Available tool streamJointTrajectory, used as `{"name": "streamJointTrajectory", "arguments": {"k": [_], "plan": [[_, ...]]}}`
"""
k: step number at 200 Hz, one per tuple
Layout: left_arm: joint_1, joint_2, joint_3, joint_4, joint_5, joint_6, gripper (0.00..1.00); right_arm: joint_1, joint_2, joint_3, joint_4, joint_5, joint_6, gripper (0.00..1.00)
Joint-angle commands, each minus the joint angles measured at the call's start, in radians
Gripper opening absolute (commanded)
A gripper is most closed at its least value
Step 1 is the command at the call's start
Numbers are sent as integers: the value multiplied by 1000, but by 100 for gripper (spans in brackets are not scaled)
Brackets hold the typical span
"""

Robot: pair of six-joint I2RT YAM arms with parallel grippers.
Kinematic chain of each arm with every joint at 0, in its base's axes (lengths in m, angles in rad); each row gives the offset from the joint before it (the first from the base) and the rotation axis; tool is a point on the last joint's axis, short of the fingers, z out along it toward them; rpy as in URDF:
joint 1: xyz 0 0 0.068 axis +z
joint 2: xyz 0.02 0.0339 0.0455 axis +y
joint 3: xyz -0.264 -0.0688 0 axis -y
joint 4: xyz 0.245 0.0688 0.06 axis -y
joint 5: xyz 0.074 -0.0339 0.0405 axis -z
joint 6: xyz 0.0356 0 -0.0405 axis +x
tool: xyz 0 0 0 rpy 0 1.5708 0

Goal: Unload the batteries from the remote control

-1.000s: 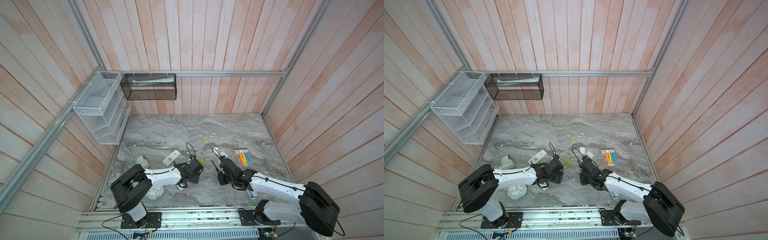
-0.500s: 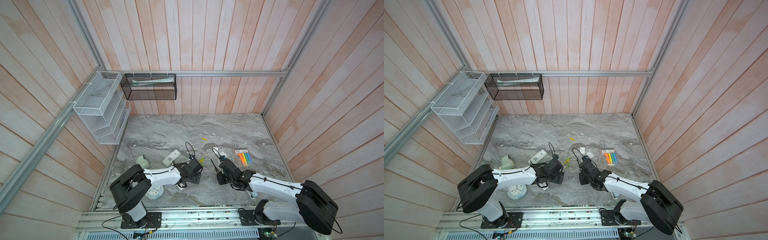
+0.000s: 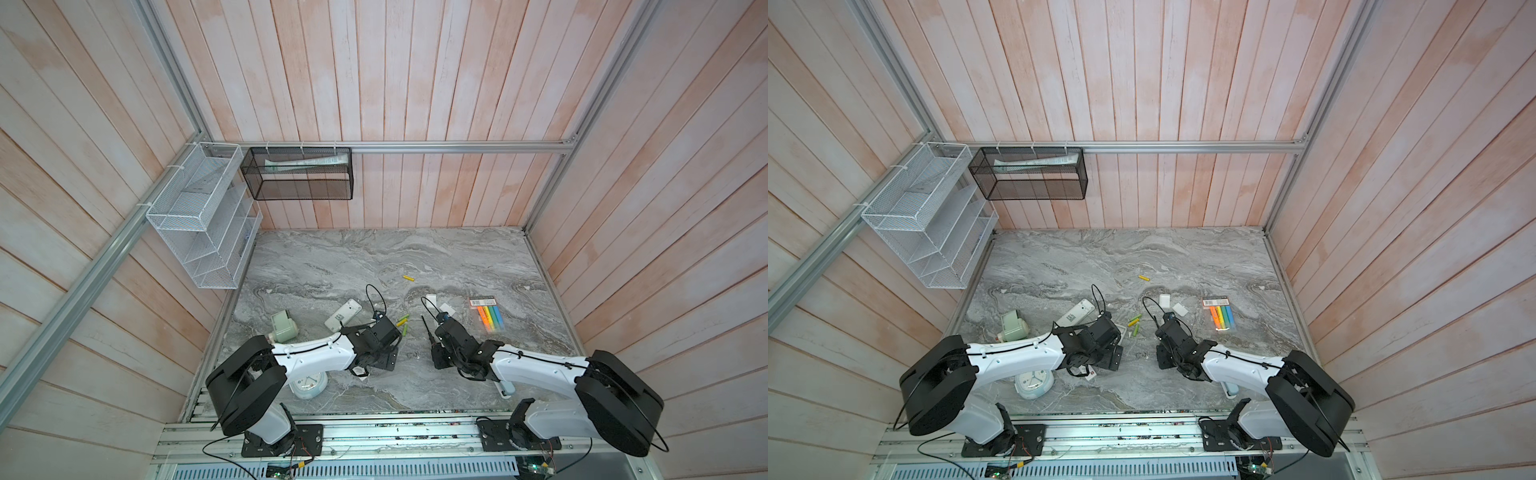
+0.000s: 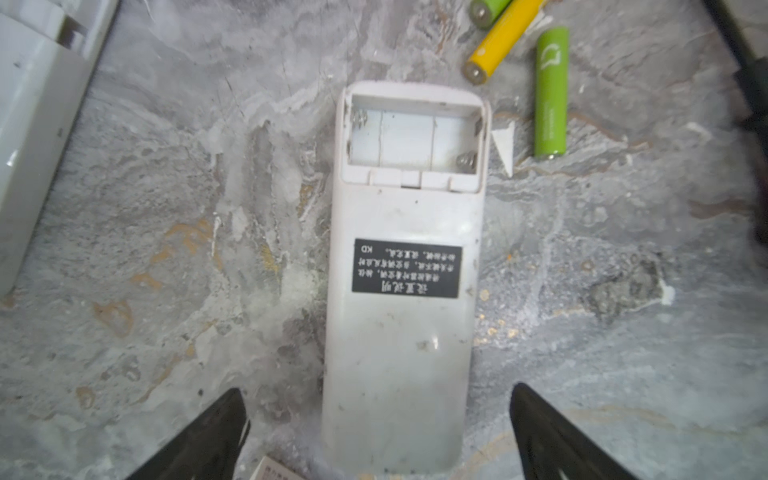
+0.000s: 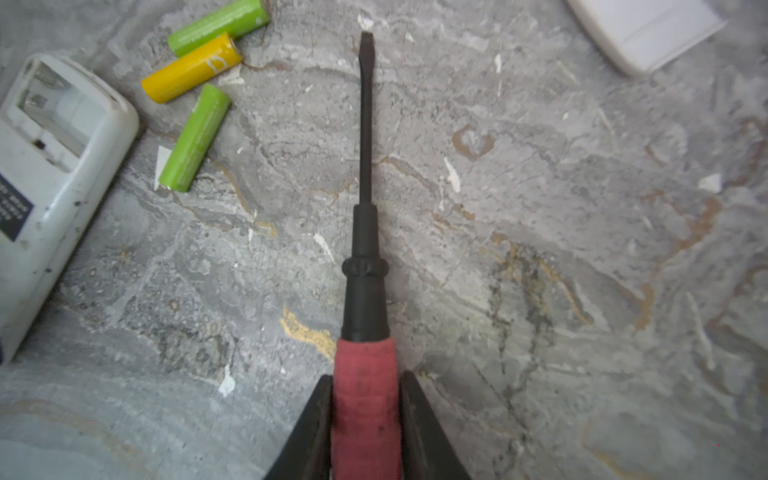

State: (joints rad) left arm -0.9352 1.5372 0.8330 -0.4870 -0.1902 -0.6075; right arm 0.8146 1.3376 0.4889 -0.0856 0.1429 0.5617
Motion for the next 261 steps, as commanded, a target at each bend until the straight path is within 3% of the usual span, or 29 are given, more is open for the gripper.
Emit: {"name": "streamJointTrajectory", "arguments": {"k": [1,93,105,116,203,261], "plan": [[6,-37,-6,-33,-21,-18,100,-1,62,-20,-29,21,24,34],[41,-143,-27,-14,-61,-27,100,6,89,-1,-9,45,-1,64],[55,-155,-34,-4,-58,-21,100,3,86,10,-12,42,-18,88],[68,-165,-41,5,-54,-15,100,2,87,30,-24,47,-33,98],[190,-309,-51,45,-123,101,100,-121,-85,151,-50,24,-208,98],[438,-538,-198,247,-196,276,100,-457,-239,71,141,-67,-414,98]]}}
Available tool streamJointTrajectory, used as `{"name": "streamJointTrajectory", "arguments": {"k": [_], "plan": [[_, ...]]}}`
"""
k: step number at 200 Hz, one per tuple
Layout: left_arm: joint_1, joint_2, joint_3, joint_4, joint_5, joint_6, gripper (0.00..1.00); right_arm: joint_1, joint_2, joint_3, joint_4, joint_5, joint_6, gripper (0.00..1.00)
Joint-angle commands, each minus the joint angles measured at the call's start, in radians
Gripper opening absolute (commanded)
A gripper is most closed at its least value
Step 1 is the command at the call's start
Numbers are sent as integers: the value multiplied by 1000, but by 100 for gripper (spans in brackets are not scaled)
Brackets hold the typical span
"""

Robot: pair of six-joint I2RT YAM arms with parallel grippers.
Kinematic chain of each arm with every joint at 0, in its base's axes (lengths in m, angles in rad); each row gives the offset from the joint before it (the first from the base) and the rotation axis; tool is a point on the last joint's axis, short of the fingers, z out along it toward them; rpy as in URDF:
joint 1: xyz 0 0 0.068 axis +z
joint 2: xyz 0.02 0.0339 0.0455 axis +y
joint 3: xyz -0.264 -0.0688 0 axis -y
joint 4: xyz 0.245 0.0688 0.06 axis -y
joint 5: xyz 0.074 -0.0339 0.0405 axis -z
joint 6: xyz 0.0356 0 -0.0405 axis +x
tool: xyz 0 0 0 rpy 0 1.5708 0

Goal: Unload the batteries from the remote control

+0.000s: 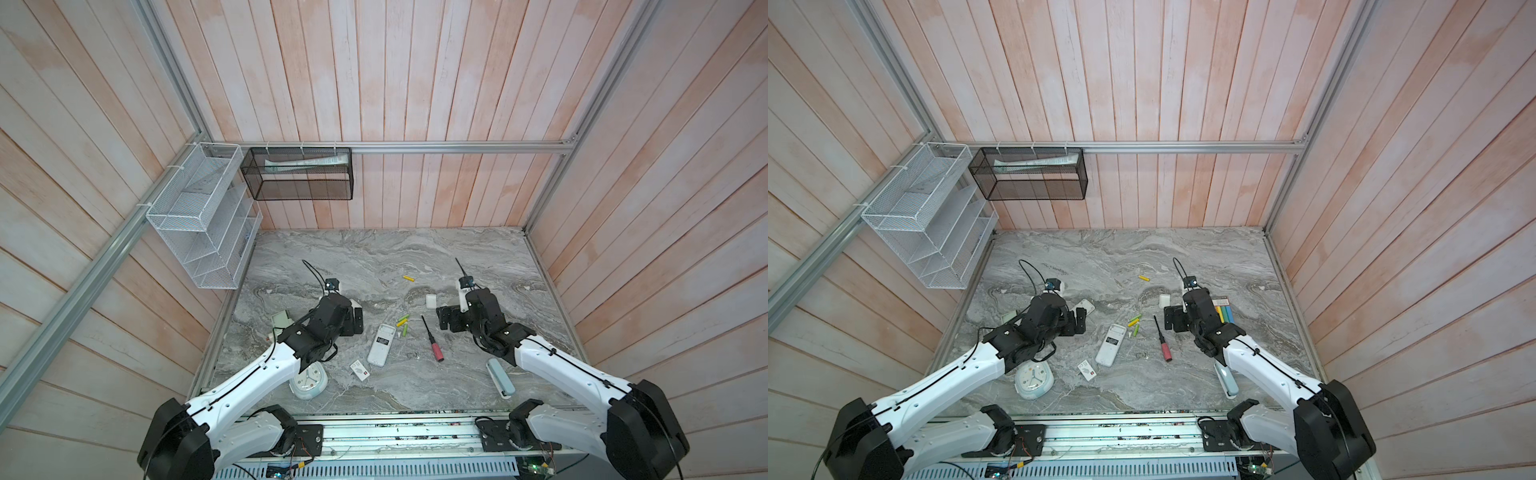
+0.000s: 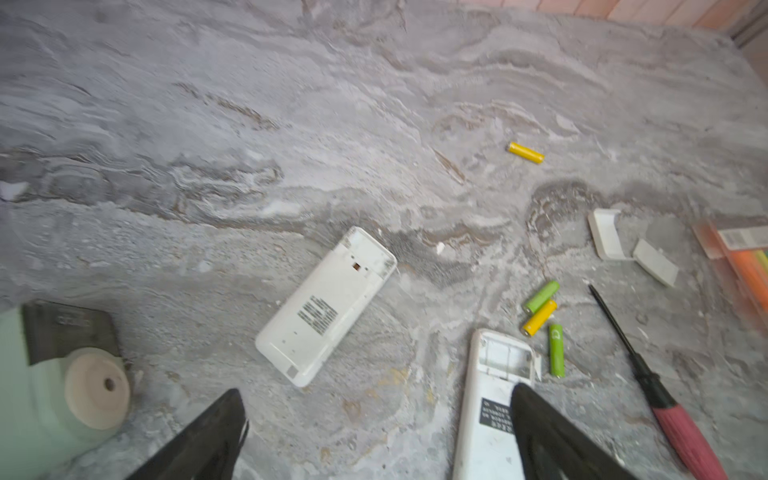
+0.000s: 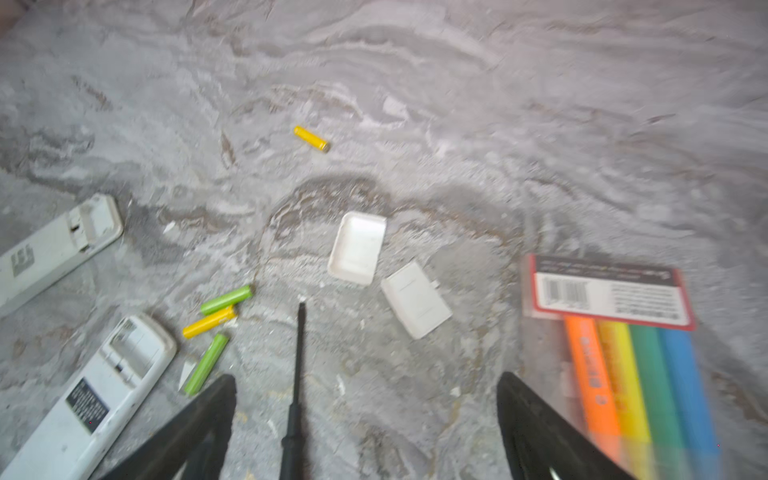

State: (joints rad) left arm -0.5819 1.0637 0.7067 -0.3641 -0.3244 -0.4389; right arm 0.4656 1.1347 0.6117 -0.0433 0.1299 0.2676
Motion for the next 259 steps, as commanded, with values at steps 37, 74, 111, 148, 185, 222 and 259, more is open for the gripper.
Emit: {"name": "streamJointTrajectory", "arguments": {"k": [37,74,111,148,185,222,259], "plan": [[221,-128,-210,357,-75,218,100,-299,-6,-139,311,-89,-179,98],[343,-108,-328,602,-10,354,100,-406,86,-235,558,-67,-226,98],[483,-58,-417,814,142,385,100,-439,189,-282,795,-74,-268,98],[577,42,-448,954,192,388,100,-468,245,-320,1032,-144,-272,98],[621,147,-434,1038,210,397,100,-481,321,-429,1309,-144,-285,98],[629,219,-435,1182,257,391,100,-484,402,-427,1384,-194,-299,98],[629,342,-441,1397,297,370,100,-490,391,-368,1256,-88,-248,98]]}}
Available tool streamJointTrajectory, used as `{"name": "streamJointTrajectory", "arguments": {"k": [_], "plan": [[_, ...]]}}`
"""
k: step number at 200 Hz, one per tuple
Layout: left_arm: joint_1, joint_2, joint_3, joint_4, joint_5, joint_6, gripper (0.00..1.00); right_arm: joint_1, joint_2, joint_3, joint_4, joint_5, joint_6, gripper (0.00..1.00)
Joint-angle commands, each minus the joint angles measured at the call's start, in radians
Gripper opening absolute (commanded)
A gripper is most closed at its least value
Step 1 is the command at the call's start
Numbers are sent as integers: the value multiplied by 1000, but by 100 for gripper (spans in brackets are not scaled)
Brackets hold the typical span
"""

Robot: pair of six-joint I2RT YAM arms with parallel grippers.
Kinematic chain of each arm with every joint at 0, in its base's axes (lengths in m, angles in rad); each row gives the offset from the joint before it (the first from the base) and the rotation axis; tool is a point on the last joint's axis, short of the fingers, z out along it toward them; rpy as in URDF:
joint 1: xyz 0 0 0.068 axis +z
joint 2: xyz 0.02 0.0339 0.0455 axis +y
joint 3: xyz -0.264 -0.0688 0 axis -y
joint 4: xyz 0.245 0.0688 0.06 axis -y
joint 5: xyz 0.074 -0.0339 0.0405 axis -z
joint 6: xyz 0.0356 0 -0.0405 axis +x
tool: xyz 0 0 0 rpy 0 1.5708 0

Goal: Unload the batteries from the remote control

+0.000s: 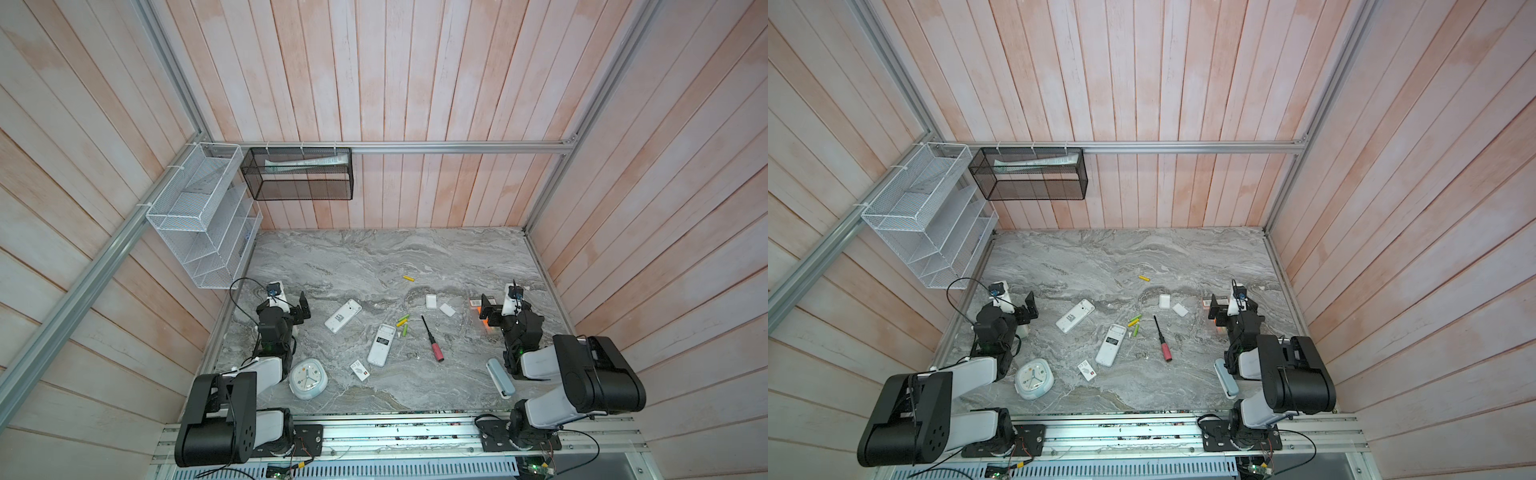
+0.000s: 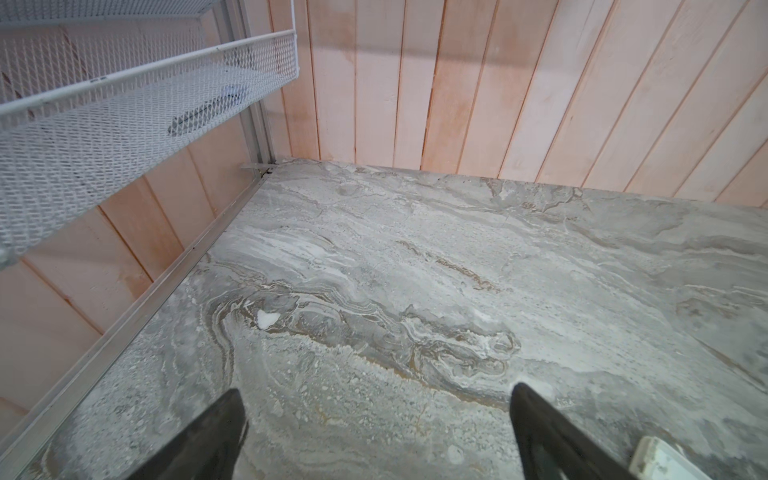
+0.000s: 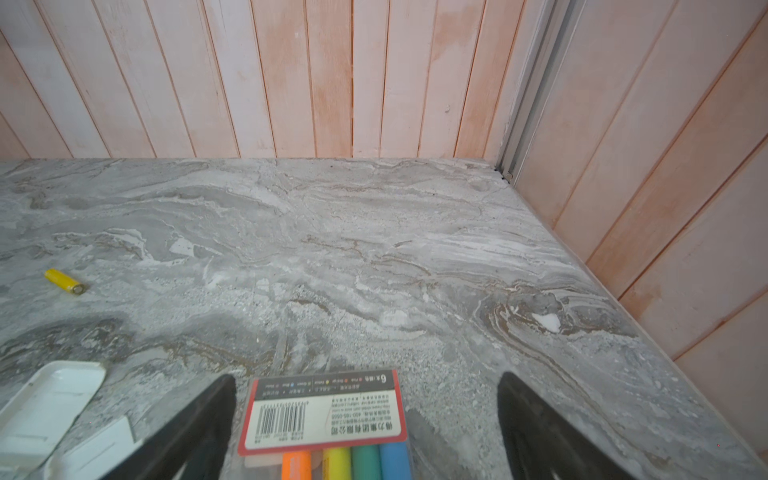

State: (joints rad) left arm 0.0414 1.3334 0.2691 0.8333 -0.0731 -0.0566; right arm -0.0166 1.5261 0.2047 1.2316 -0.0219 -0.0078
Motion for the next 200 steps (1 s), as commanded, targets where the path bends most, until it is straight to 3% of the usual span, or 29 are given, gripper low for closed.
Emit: {"name": "streamJointTrajectory", "arguments": {"k": [1,31,173,184,193,200], "plan": [[7,77,-2,203,45,-12,100,-9,-2,40,-22,63,28,98],[6,218,-4,337,67,-4,100,-11,-6,42,-31,63,29,98],[-1,204,11,287,55,5,100,-11,-5,44,-35,64,30,98],[-13,204,17,275,62,26,100,-19,-9,32,-15,-17,4,98],[-11,204,18,269,221,85,100,-38,-15,5,27,-160,-31,98],[-2,198,0,290,267,90,100,-40,-16,-4,41,-190,-38,98]]}}
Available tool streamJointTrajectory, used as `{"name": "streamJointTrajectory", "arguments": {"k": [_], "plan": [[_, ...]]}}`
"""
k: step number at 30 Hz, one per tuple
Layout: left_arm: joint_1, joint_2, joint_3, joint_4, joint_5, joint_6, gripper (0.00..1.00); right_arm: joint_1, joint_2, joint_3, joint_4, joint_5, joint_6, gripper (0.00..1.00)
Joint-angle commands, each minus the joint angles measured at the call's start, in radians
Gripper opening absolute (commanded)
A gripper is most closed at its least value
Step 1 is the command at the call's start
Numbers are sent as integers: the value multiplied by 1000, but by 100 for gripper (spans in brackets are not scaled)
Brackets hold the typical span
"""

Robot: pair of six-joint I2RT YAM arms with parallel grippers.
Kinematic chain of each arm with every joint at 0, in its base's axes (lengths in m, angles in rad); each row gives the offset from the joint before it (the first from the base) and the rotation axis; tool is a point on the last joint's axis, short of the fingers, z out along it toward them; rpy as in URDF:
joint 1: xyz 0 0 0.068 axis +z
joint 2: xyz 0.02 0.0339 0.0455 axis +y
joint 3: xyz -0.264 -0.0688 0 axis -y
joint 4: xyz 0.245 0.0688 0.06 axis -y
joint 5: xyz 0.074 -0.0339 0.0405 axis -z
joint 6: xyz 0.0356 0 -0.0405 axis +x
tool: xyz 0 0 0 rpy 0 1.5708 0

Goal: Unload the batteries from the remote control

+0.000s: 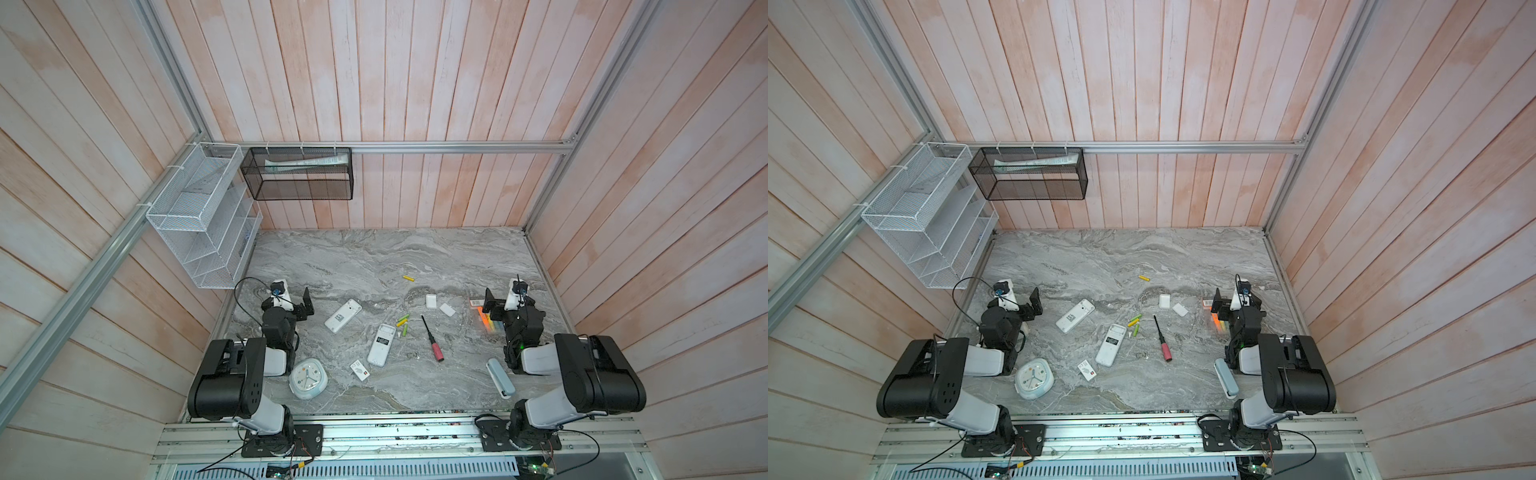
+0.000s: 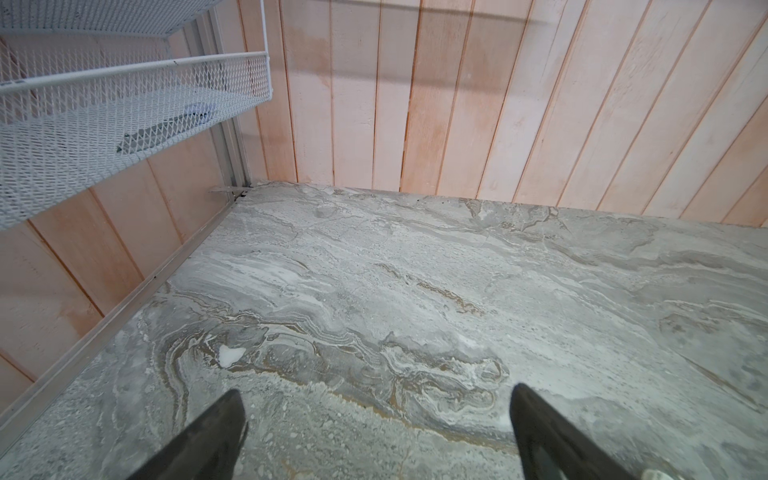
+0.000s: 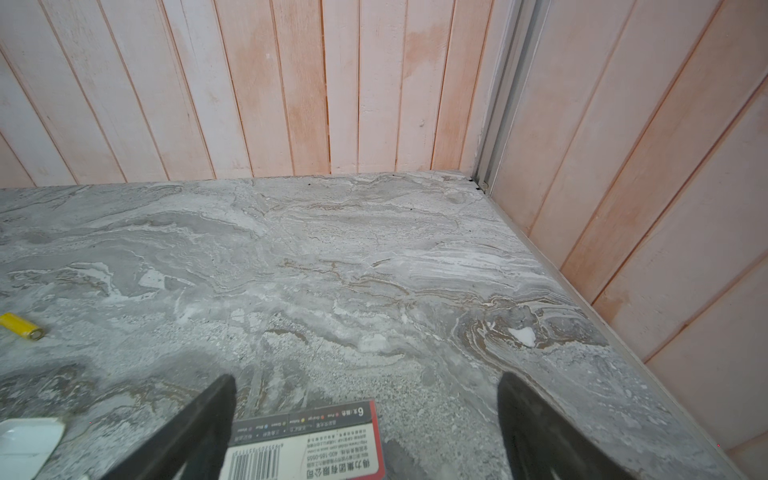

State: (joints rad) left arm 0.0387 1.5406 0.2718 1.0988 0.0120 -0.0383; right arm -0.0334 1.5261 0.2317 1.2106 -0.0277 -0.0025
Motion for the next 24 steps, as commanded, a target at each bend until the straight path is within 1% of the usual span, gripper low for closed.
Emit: {"name": "streamJointTrajectory", "arguments": {"k": [1,2,3,4,5,6,8,9,10,11,12,24], "plan": [[1,-10,-4,27,192,72,100,-23,-16,-31,61,-185,-43,98],[18,-5,-8,44,268,81,100,-28,-15,-24,48,-183,-37,98],[23,-3,-5,45,276,78,100,-31,-14,-16,36,-160,-22,98],[23,-4,7,25,250,68,100,-31,-8,7,-1,-71,15,98],[23,-1,26,-4,158,30,100,-30,-10,21,-29,-8,36,98],[23,1,28,-17,104,10,100,-30,-14,18,-29,2,39,98],[16,0,24,-4,84,15,100,-30,-9,18,-22,-5,35,98],[8,0,28,-13,81,24,100,-30,-10,21,-30,-32,22,98],[8,-2,25,-13,102,28,100,-30,-12,20,-26,-48,18,98],[10,0,22,-6,142,40,100,-31,-10,17,-20,-51,19,98],[12,-1,22,-3,149,42,100,-30,-9,17,-20,-49,18,98],[12,-3,20,-3,149,41,100,-30,-11,18,-26,-60,11,98]]}}
